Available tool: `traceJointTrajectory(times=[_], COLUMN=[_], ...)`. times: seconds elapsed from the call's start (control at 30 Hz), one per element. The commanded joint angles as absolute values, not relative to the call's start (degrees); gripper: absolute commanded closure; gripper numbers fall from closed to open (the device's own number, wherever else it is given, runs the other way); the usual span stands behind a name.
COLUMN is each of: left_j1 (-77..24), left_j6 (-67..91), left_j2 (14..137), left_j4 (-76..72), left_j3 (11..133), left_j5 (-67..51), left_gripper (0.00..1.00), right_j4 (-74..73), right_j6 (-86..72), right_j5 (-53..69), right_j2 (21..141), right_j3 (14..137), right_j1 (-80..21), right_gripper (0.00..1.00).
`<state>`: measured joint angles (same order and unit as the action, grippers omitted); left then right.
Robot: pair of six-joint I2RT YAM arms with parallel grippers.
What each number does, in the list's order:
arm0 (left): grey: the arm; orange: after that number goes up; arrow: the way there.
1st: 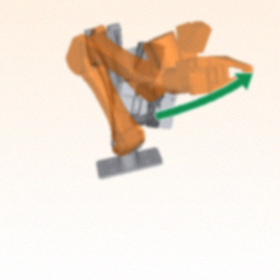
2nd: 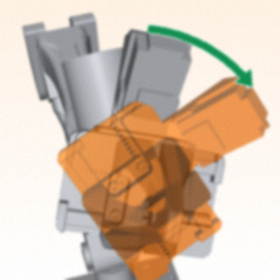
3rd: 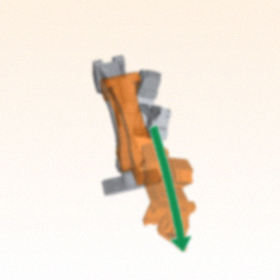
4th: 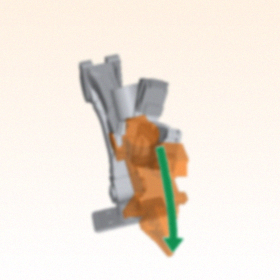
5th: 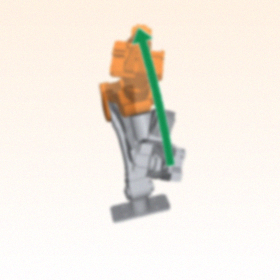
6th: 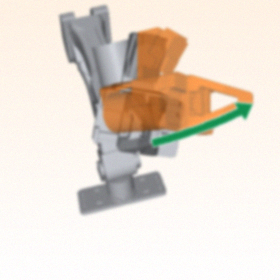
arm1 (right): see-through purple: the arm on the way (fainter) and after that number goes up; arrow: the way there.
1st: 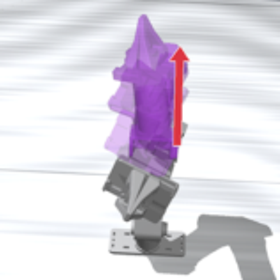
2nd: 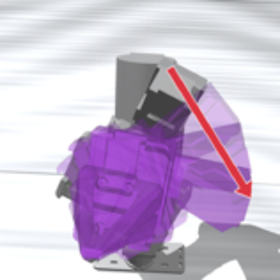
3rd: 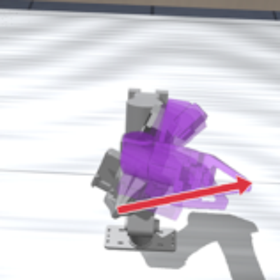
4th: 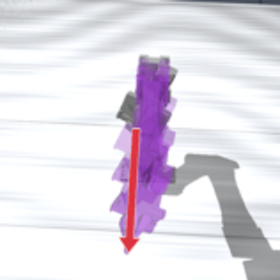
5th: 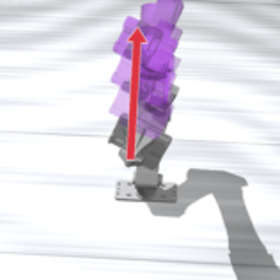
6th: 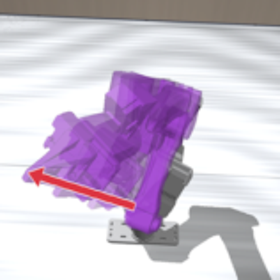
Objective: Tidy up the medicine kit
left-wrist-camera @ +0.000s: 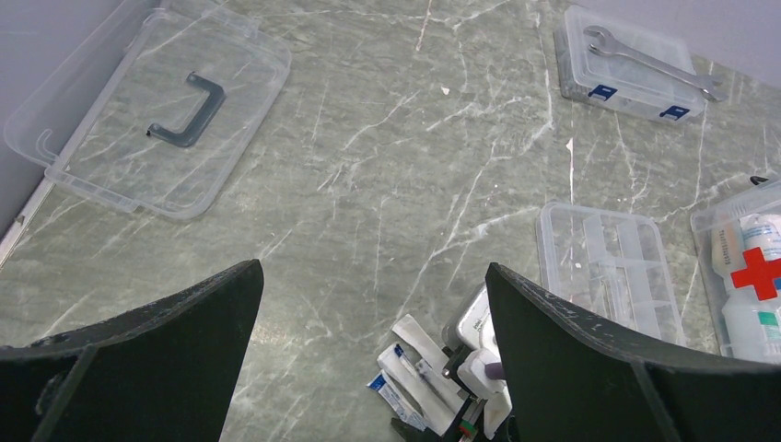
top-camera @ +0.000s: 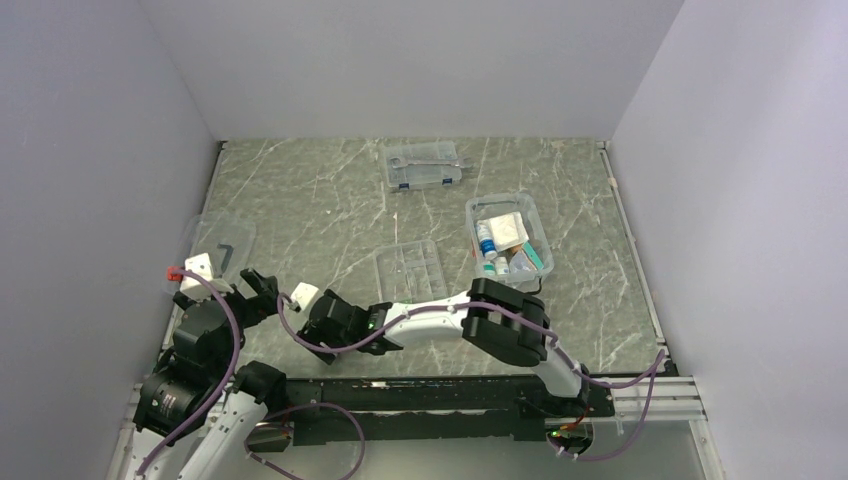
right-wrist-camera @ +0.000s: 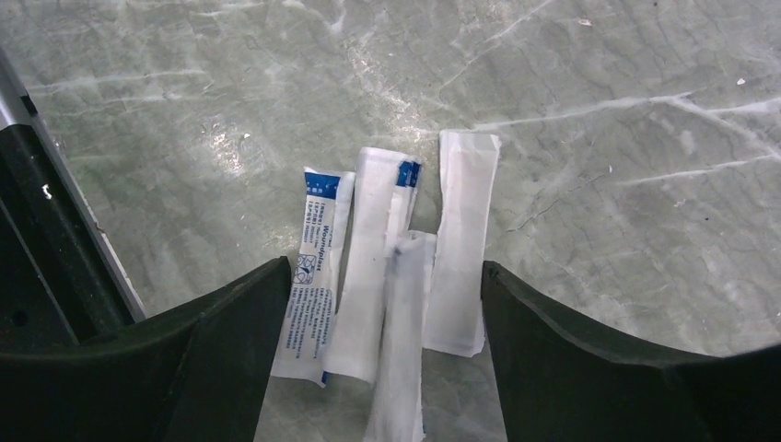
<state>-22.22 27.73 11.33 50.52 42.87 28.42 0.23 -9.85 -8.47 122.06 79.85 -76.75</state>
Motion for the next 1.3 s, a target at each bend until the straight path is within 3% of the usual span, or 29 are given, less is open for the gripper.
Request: traceJointTrajectory(times=[0.0,0.23,0.37,0.43,0.83,1.27], left_j1=[-22.4,-22.4,-22.4,-22.5,-22.4,-22.4], left_j6=[28.2,28.2,28.2,28.2,28.3,27.7], left_j2=[10.6,10.6,10.8,11.0,10.9,11.4], left_j4=[49.0,49.0,48.9,49.0,49.0,48.4], left_j3=[43.0,42.9,42.9,42.9,42.9,42.7], left_j5=[29.6,29.6,29.5,29.5,29.8,29.2], left_gripper=[0.01,0.01,0.01,0.01,0.01,0.01], right_j4=[-4.0,-2.7,-2.5,-2.5,-6.3,-11.7], right_j6=[-10.8,-11.7,-11.7,-11.8,-16.1,-27.6], right_j5=[-10.3,-11.3,-12.3,-13.3,-17.3,-18.8], right_j2=[124.8,124.0,123.6,123.3,116.8,106.5], right_j3=[77.1,75.1,74.8,74.8,77.8,79.0], right_j1=[-77.6,-77.7,-77.7,-77.7,-75.8,-65.9], right_gripper=[0.28,0.75,0.88,1.00,1.00,1.00])
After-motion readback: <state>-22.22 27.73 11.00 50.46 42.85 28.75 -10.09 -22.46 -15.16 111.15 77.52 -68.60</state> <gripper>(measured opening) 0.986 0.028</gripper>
